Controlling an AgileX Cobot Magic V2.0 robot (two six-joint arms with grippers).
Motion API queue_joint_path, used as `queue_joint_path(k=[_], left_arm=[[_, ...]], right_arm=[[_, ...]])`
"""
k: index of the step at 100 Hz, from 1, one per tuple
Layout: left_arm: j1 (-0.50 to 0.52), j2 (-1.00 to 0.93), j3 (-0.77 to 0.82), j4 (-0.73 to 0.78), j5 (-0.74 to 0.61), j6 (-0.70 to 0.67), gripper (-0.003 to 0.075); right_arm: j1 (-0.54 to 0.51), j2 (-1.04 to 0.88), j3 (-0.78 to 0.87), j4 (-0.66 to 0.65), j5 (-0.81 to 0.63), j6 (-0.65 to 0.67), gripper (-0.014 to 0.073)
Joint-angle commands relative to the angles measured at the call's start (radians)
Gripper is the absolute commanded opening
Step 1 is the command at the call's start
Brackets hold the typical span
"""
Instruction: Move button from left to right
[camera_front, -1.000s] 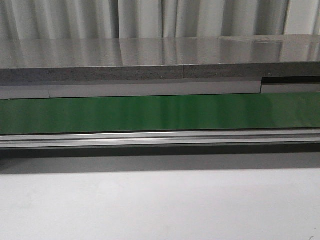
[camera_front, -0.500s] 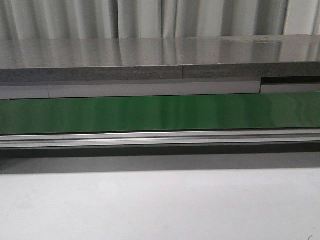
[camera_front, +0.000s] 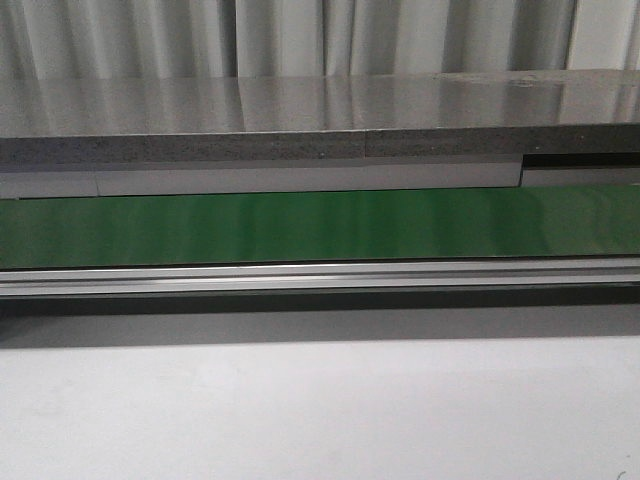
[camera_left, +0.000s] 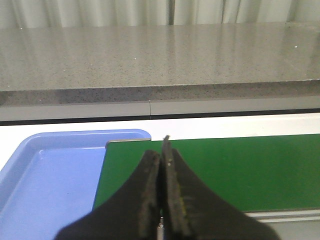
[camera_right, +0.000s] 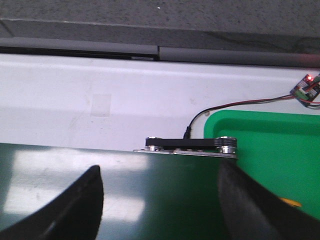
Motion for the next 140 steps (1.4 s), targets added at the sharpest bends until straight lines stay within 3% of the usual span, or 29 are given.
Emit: queue_joint_path(k=[1,29,65,104,131,140], left_arm=[[-0.006,0.003,-0.029,-0.010,-0.077,0.000,-0.0020],[-0.006,0.003,-0.029,-0.010,-0.077,0.000,-0.0020],[-0.006,0.003,-0.029,-0.010,-0.077,0.000,-0.0020],[-0.006,0.003,-0.029,-0.010,-0.077,0.000,-0.0020],[-0.006,0.003,-0.029,-0.010,-0.077,0.000,-0.0020],[-0.006,0.003,-0.029,-0.010,-0.077,0.000,-0.0020]], right_arm=[[0.028,-0.109,0.048,0.014,-0.097,-0.012,0.0489],[0.108,-0.363,0.369,0.017,-0.245,-0.012,0.0489],[0.109,-0.716,0.682,0.033,-0.309,-0.012,0.0489],[0.109,-1.074,0.848,0.036,-0.233,-0.012,0.0489],[0.109,-1.133,0.887,0.044,-0.204,-0.012,0.0485],[0.109,-1.133,0.887,0.043,-0.204,-0.012,0.0426]])
